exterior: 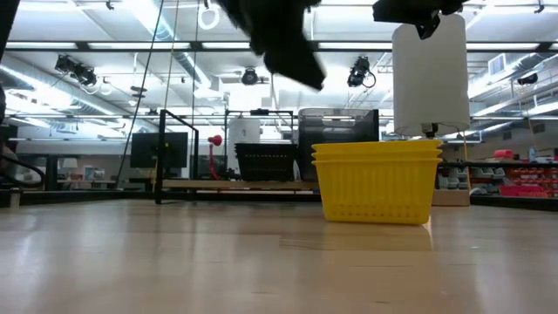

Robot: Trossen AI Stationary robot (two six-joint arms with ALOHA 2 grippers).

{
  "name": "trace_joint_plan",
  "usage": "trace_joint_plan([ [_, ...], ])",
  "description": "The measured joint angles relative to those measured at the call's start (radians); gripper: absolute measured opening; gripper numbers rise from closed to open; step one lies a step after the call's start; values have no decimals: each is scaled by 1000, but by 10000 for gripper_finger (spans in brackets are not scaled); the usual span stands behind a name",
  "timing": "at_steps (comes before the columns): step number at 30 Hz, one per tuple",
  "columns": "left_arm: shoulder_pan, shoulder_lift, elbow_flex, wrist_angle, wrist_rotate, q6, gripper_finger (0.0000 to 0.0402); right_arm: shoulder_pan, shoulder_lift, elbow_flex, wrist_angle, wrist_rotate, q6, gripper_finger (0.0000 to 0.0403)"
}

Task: Stack baskets on shelf by color
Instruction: Put the stacked yellow baskets on the shelf

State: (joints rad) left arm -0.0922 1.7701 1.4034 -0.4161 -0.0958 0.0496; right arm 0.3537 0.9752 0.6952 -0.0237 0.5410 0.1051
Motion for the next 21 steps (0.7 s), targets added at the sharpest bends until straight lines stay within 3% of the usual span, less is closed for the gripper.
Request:
trace_joint_plan([
  [11,-177,68,2,324,-22,-38,186,-11,-8,0,15,1,7,77],
  [21,-179,200,0,373,-51,6,189,-9,-41,1,11,9,7,77],
])
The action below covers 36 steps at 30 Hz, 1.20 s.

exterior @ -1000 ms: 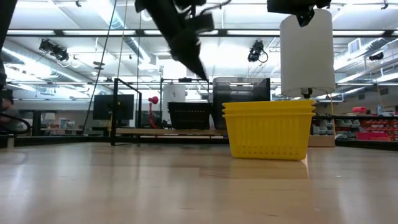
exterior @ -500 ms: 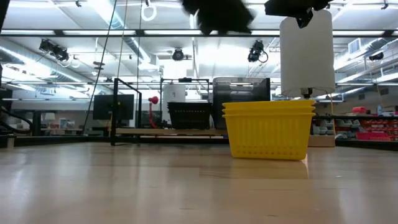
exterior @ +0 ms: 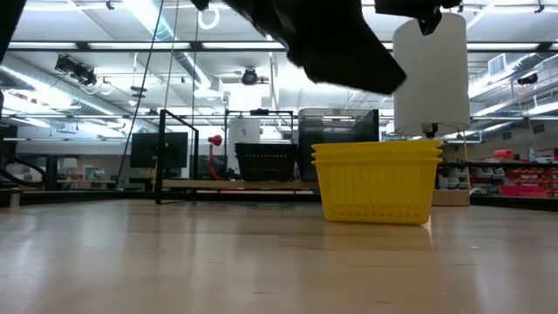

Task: Stack baskets on shelf by color
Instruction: Put the stacked yellow baskets on the shelf

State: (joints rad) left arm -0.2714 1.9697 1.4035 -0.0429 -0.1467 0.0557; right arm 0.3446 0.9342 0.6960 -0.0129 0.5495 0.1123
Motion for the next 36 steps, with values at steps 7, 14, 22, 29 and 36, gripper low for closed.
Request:
trace_joint_plan([
  [7,0,66,-1,24,36,0,183,0,-18,0,-18,0,-6,77],
  [14,13,113,3,38,26,5,176,0,-24,0,-35,0,0,77],
  [22,17,118,-3,11,-11,23,132,0,-25,0,-53,0,19,77],
  [29,1,76,0,14,-50,68,104,0,-25,0,-54,0,19,77],
  [36,28,50,1,-8,-149,86,129,0,-25,0,-50,0,18,77],
])
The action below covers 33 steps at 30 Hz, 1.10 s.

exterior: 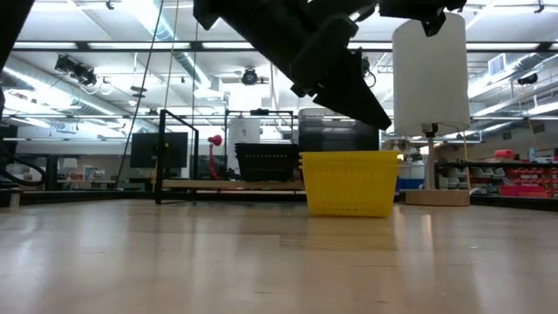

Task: Stack baskets on shelf by color
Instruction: Put the stacked yellow baskets on the shelf

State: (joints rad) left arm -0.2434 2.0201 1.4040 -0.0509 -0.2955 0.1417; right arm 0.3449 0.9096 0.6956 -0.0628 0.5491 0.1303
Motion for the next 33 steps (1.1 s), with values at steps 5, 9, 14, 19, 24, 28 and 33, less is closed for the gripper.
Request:
trace_joint_plan([
  [5,48,9,0,-53,77,-32,167,0,0,0,1,0,-2,77],
  [9,79,9,-2,-104,91,-31,186,0,0,0,0,0,0,77],
  [14,108,9,-2,-146,98,-22,180,0,0,0,4,0,-2,77],
  [19,137,9,-2,-231,173,-17,143,0,0,0,4,0,2,77],
  [24,152,9,-2,-323,179,-18,78,0,0,0,11,0,2,77],
  [28,151,-1,-1,-370,259,-40,19,0,0,0,10,0,5,77],
  [33,130,-69,0,-470,320,-98,26,0,0,0,10,0,9,77],
])
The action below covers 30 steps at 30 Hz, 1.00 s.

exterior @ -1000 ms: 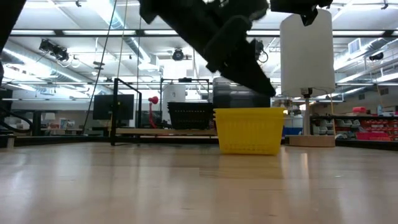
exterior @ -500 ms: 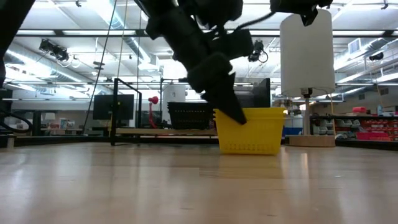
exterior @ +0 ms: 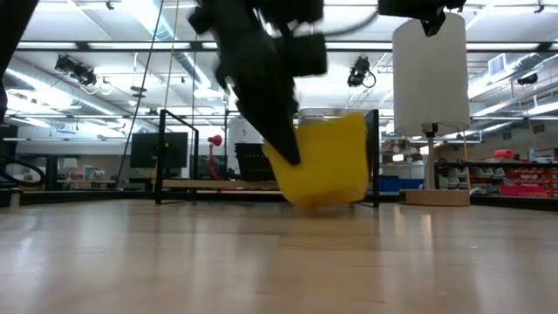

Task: Stack baskets on shelf by color
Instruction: Put the stacked yellow baskets on the shelf

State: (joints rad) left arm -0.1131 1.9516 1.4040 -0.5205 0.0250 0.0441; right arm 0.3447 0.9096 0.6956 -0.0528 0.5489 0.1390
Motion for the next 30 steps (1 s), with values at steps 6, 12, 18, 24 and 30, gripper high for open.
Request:
trace_joint_plan([
  [6,-50,-177,-46,-54,1,-62,19,0,0,0,3,0,15,77],
  [12,-103,-365,-191,-55,-50,-195,20,0,0,0,19,0,10,77],
  [18,-129,-498,-324,-122,-54,-324,19,0,0,0,40,0,0,77],
  [24,-116,-563,-400,-251,-75,-399,23,0,0,0,68,0,-6,77],
  [30,-111,-567,-400,-374,-212,-378,19,0,0,0,75,0,-8,77],
])
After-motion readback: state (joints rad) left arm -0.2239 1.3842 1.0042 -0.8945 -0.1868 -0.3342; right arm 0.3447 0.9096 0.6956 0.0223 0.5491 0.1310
